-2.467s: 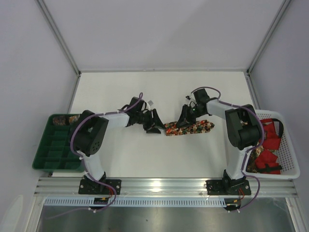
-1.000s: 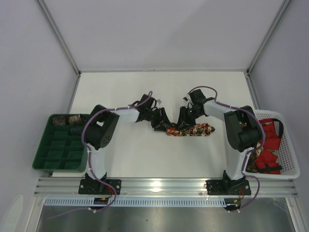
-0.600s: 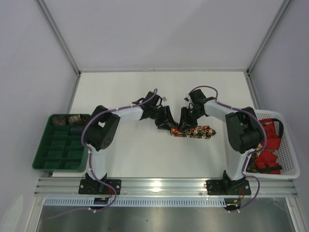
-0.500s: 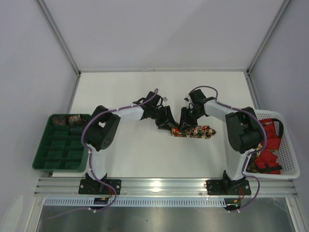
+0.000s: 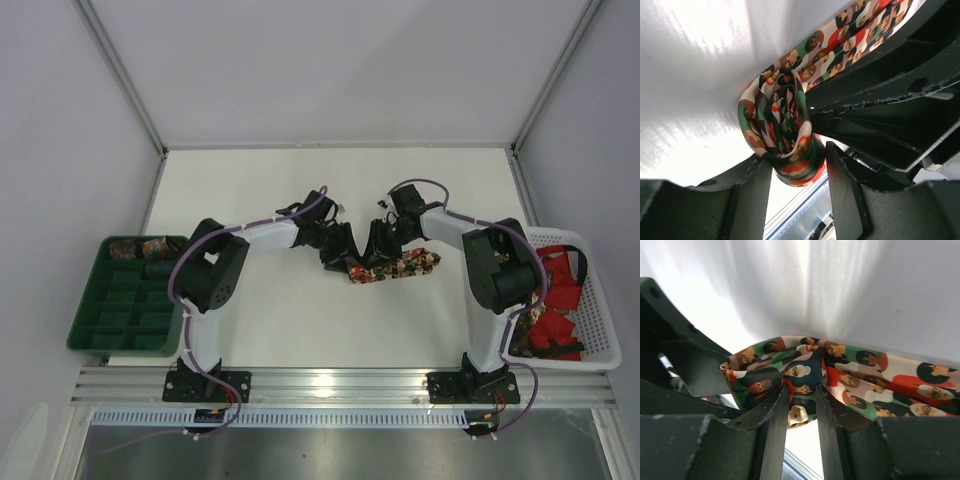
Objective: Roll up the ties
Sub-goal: Roll the tie
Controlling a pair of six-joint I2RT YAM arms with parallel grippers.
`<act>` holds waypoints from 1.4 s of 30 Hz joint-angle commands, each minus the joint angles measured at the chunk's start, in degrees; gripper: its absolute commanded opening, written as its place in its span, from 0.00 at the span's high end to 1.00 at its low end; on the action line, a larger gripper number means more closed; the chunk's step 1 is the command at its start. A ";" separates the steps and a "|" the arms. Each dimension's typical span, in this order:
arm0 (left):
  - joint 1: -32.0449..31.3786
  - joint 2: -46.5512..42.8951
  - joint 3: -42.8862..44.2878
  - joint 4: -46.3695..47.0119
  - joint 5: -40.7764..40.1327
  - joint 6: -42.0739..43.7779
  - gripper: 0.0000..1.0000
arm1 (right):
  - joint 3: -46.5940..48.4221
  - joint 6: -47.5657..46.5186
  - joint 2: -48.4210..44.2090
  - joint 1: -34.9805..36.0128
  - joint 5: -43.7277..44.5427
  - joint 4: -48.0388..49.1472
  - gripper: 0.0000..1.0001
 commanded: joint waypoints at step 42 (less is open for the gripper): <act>-1.52 -11.20 -4.14 -4.38 -2.38 7.53 0.24 | 1.05 0.38 -2.43 -0.58 -2.75 -1.36 0.62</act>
